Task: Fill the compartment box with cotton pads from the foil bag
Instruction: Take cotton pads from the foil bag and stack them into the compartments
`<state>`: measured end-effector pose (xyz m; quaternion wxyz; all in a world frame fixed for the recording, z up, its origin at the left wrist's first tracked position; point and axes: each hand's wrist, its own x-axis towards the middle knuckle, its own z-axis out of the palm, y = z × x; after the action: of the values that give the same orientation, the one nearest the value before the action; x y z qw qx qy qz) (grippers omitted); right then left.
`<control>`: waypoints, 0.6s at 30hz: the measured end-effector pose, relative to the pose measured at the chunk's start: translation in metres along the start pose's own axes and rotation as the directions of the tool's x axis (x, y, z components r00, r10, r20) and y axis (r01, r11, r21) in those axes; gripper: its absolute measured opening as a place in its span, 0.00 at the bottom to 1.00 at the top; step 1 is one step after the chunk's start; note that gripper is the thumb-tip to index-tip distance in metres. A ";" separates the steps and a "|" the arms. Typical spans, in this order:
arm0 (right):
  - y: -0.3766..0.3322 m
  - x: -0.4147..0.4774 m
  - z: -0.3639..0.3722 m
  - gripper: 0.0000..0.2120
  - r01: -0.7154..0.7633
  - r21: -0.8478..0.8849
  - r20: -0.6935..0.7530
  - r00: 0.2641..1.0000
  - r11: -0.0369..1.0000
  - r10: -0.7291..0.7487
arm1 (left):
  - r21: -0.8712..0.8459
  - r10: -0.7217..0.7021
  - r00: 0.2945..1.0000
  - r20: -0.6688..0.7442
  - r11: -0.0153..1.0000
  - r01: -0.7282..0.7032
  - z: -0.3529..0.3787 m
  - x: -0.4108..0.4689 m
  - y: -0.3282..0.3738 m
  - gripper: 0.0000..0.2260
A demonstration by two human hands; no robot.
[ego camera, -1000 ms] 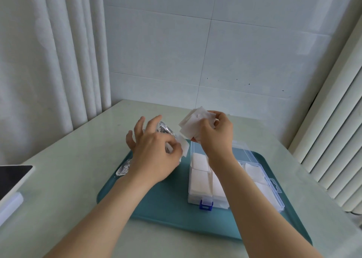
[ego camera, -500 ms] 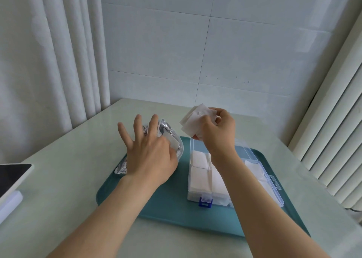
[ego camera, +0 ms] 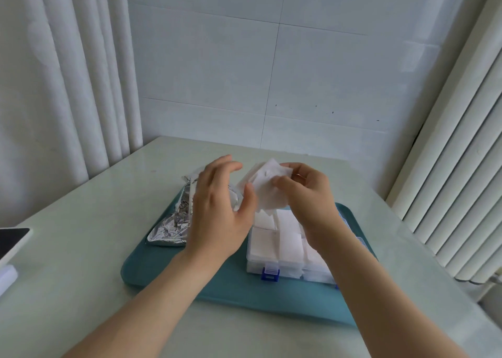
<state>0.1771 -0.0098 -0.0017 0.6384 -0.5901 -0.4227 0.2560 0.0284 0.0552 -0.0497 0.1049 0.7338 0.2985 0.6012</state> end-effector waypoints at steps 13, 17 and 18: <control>0.013 -0.028 -0.027 0.13 0.053 -0.028 0.005 0.999 0.998 -0.053 | -0.381 -0.491 0.721 0.488 0.623 0.683 0.007 -0.008 0.027 0.06; 0.014 -0.031 -0.028 0.13 0.295 -0.426 -0.055 0.935 0.855 -0.350 | -0.483 -0.519 0.667 0.535 0.459 0.745 0.007 -0.006 0.029 0.08; 0.015 -0.032 -0.027 0.12 0.328 -0.465 -0.018 0.925 0.822 -0.380 | -0.510 -0.509 0.657 0.557 0.415 0.754 0.007 -0.005 0.030 0.08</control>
<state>0.1863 -0.0481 -0.0224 0.5413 -0.6470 -0.5370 -0.0058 0.0436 0.0292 -0.0403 0.6451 0.5477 0.2799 0.4534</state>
